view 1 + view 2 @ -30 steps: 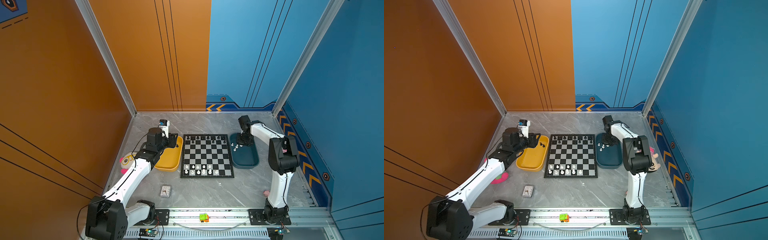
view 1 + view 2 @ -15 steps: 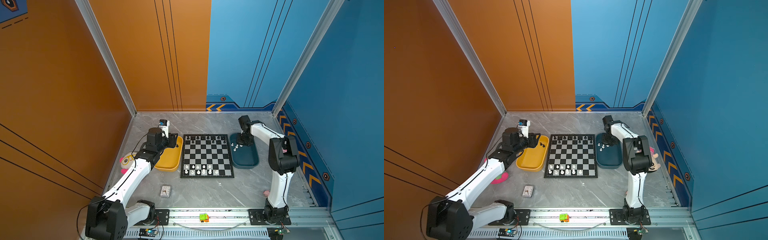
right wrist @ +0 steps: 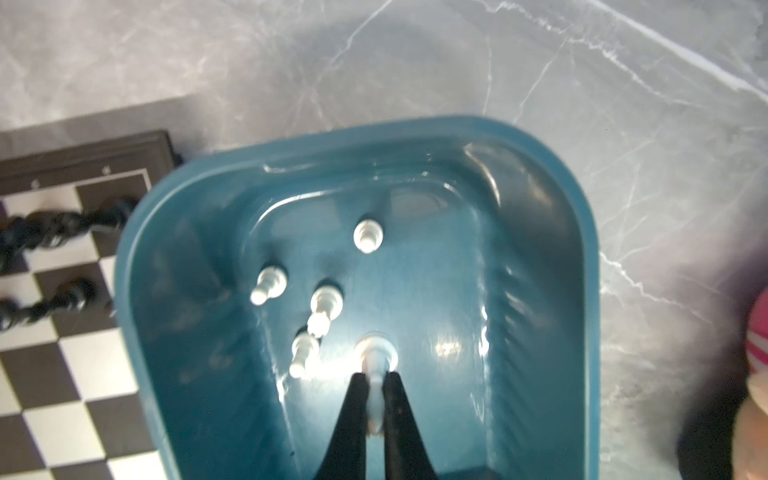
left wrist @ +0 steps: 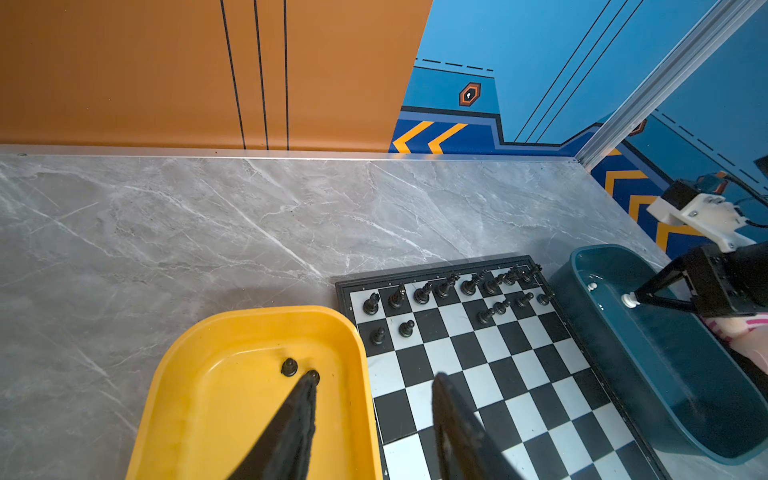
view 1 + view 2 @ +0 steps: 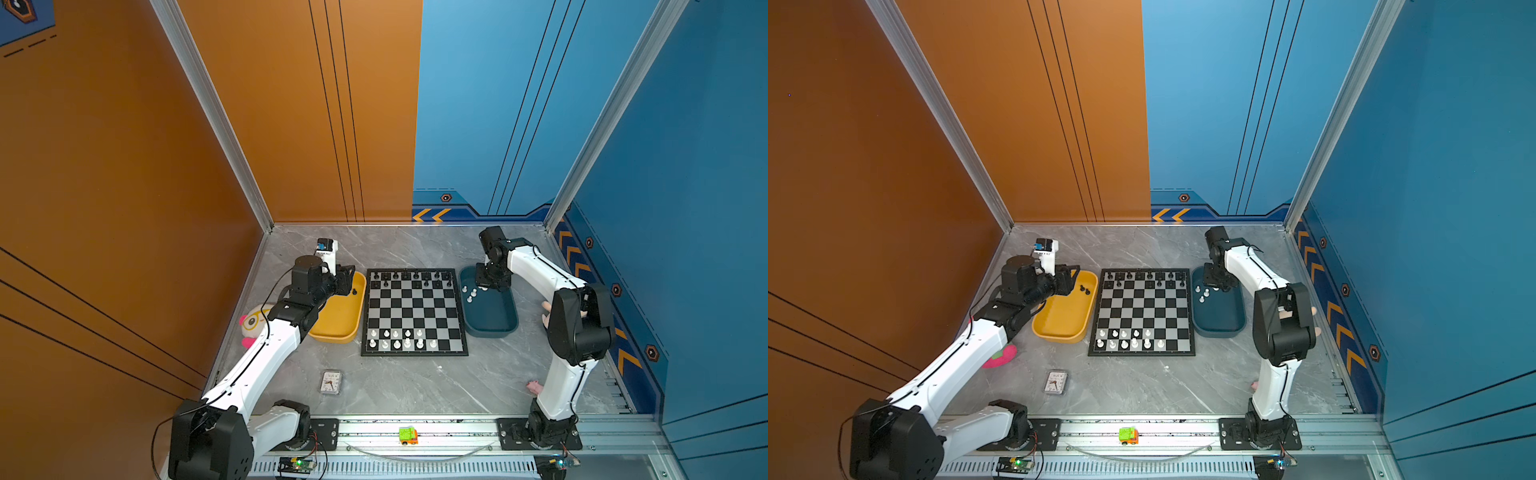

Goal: Set up the chess pieces on the board
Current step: 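Lift the white piece and carry it over the board's near row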

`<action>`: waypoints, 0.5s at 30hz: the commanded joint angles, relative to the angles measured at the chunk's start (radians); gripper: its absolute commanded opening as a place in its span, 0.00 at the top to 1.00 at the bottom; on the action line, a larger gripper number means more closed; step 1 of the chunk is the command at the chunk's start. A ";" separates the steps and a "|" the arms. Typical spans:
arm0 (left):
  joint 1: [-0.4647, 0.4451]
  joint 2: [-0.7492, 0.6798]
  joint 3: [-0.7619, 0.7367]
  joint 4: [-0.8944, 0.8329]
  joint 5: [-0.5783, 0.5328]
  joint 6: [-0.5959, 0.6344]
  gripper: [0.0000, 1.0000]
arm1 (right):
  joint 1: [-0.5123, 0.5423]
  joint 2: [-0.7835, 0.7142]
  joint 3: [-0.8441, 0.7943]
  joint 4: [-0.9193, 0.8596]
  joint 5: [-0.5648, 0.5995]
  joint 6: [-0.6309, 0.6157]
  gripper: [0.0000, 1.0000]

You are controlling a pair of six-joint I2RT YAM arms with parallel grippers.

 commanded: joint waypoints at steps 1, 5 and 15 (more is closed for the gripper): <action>0.012 -0.023 -0.016 0.018 0.024 0.008 0.53 | 0.029 -0.055 -0.034 -0.074 0.028 -0.022 1.00; 0.011 -0.033 -0.020 0.018 0.030 0.006 0.53 | 0.067 -0.109 -0.051 -0.119 0.035 -0.032 1.00; 0.006 -0.048 -0.036 0.033 0.041 -0.002 0.53 | 0.225 -0.252 -0.068 -0.253 0.056 -0.020 1.00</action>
